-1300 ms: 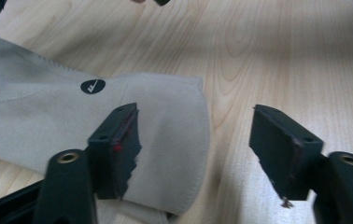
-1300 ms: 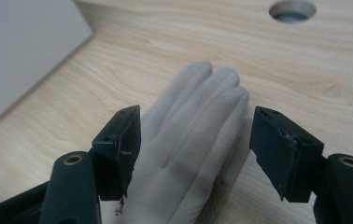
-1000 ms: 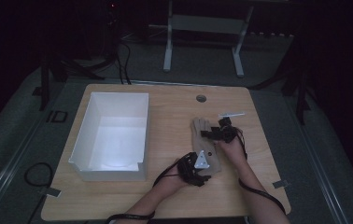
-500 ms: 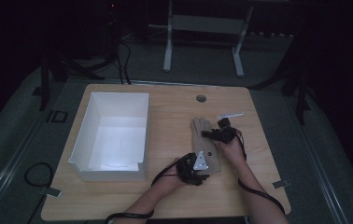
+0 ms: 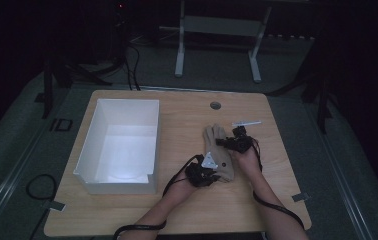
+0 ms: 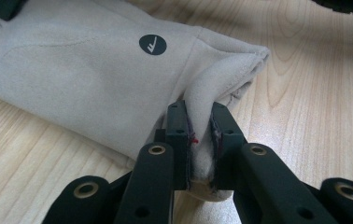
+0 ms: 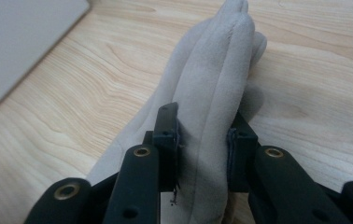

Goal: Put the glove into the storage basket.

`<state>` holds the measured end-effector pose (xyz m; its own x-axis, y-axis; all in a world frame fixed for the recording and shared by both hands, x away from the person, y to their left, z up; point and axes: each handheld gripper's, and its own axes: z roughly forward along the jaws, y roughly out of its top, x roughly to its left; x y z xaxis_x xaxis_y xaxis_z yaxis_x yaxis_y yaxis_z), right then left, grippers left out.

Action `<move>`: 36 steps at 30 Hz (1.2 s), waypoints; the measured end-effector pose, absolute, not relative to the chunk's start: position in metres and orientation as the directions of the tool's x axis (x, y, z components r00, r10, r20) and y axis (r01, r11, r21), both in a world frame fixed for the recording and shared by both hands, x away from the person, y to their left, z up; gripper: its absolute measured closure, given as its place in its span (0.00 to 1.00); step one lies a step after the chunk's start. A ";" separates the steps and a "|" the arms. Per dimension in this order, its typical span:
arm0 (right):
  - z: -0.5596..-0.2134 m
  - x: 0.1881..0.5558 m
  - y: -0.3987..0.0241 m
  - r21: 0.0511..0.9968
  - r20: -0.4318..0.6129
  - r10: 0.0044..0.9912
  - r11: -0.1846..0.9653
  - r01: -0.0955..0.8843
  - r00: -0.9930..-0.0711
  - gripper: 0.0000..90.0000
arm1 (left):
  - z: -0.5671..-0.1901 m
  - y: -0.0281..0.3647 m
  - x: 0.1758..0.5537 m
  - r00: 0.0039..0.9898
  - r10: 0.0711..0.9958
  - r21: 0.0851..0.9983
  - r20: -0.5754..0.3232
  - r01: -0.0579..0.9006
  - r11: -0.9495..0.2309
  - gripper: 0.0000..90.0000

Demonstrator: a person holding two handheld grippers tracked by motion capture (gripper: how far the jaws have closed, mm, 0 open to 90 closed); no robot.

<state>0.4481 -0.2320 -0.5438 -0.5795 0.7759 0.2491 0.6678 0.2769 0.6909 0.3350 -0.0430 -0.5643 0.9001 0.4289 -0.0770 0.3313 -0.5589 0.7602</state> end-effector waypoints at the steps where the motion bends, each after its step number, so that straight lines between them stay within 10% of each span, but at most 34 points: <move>1: -0.544 0.448 -0.232 0.691 0.249 0.776 0.277 0.668 -0.580 0.80 | -0.564 -0.043 0.335 0.900 0.429 0.760 -0.077 0.331 -0.559 0.91; 36: -0.440 0.430 -0.225 0.798 0.334 0.683 0.163 0.581 -0.650 0.80 | -0.453 -0.018 0.317 0.900 0.436 0.741 0.009 0.286 -0.608 0.90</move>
